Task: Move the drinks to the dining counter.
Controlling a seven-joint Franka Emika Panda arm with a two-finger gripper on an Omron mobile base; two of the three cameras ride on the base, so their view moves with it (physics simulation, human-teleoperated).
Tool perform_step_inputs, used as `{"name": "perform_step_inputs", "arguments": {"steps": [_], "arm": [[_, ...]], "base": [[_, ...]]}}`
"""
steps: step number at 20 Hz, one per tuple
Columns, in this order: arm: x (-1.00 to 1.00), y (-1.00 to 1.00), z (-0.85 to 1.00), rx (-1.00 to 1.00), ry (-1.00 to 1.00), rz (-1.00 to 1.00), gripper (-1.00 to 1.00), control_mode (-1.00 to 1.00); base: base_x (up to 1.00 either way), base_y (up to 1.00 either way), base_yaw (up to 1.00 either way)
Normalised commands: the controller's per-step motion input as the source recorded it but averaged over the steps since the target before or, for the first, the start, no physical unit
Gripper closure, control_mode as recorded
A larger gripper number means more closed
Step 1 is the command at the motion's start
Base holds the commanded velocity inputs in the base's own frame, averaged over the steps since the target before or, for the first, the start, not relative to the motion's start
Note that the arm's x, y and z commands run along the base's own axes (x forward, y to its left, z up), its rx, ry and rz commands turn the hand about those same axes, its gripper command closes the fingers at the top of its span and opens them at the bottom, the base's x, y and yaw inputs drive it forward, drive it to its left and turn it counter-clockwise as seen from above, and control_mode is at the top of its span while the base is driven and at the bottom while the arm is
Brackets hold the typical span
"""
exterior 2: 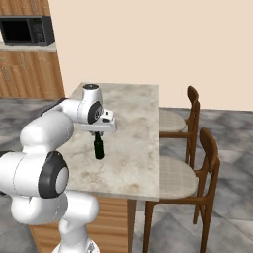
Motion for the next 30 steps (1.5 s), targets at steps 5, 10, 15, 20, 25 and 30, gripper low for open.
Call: {"name": "perform_step_inputs", "arguments": {"steps": [5,10,15,20,25,30], "arm": [[0.03,0.0,-0.19,0.0,0.07,0.0,1.0,-1.0],[0.01,0.0,-0.18,0.0,0.06,0.0,1.0,-1.0],[0.0,0.0,-0.22,0.0,0.02,0.0,1.0,-1.0],[0.0,0.0,-0.2,0.0,0.0,0.0,1.0,-1.0],[0.0,0.0,-0.23,0.0,0.0,0.0,1.0,-1.0],[0.0,0.0,-0.01,0.0,0.0,0.0,-1.0,-1.0]], "base": [[0.0,0.0,0.0],[0.0,0.0,0.0],[0.0,0.0,0.0],[0.0,0.0,0.0],[0.0,0.0,0.0],[0.0,0.0,0.0]]}}
